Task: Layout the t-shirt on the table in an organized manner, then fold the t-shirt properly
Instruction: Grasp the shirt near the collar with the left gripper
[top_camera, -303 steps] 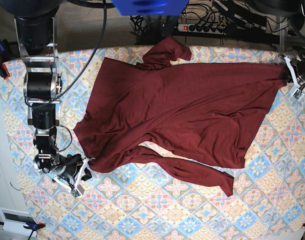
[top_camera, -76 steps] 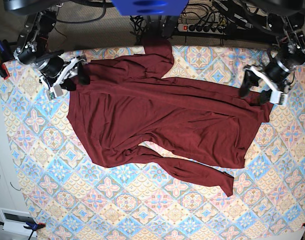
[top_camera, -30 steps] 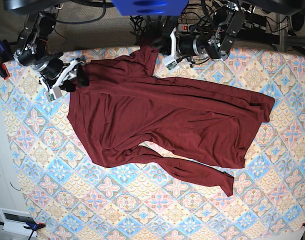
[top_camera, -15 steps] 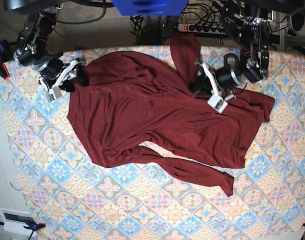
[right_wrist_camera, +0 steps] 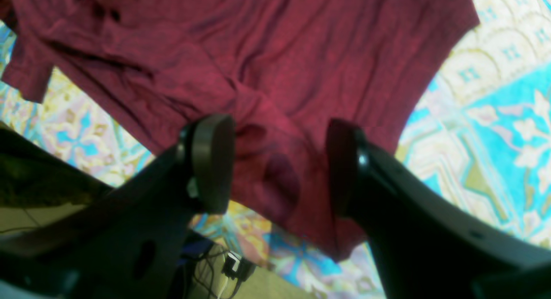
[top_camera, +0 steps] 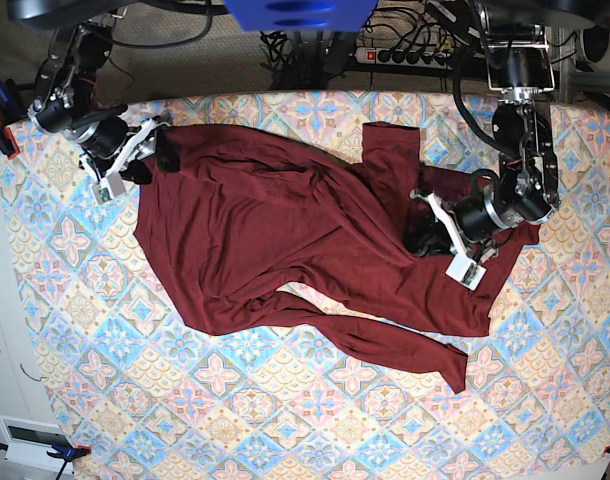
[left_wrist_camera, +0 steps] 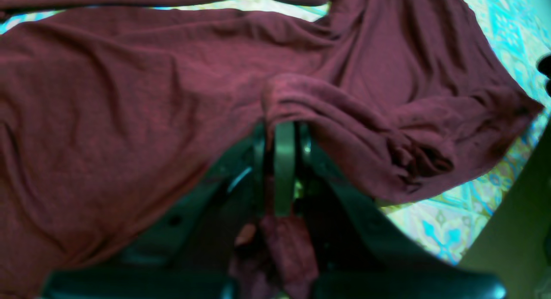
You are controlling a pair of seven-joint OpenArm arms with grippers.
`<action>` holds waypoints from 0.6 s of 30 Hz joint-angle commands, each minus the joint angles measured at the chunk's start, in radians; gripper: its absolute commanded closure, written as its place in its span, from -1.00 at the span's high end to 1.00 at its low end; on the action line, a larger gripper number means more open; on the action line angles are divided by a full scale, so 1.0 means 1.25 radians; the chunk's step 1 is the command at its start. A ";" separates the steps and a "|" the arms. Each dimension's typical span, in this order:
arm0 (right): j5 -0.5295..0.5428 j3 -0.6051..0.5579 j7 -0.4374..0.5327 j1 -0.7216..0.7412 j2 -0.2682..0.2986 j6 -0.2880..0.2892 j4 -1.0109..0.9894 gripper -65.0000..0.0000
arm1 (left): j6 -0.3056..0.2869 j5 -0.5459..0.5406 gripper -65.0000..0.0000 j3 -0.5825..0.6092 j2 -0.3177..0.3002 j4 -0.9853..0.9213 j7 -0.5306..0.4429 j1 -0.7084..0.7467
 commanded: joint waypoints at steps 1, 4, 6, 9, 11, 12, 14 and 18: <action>0.014 0.006 0.015 0.002 0.012 0.002 0.014 -0.01 | -0.001 -0.012 -0.97 -0.005 -0.009 -0.012 -0.019 -0.022; 0.014 0.006 0.015 0.002 0.012 0.002 0.014 -0.01 | 0.038 0.017 -0.60 -0.003 -0.015 -0.044 -0.015 -0.027; 0.014 0.005 0.015 0.002 0.012 0.002 0.013 -0.01 | 0.073 0.037 -0.26 0.009 -0.019 -0.044 -0.014 -0.020; 0.014 0.004 0.015 0.002 0.012 0.002 0.013 -0.01 | 0.076 0.033 0.09 0.015 -0.020 -0.044 -0.018 -0.004; 0.014 0.002 0.015 0.002 0.012 0.002 0.013 -0.01 | 0.076 0.021 0.12 0.015 -0.023 -0.043 -0.014 0.013; 0.014 0.002 0.015 0.002 0.012 0.002 0.013 -0.01 | 0.075 0.004 0.12 0.015 -0.035 -0.033 -0.014 0.023; 0.014 0.002 0.015 0.002 0.012 0.002 0.013 -0.01 | 0.075 -0.050 0.12 0.017 -0.077 0.018 -0.014 0.067; 0.014 0.002 0.015 0.002 0.012 0.002 0.013 -0.01 | 0.078 -0.110 0.12 0.015 -0.136 0.111 -0.014 0.162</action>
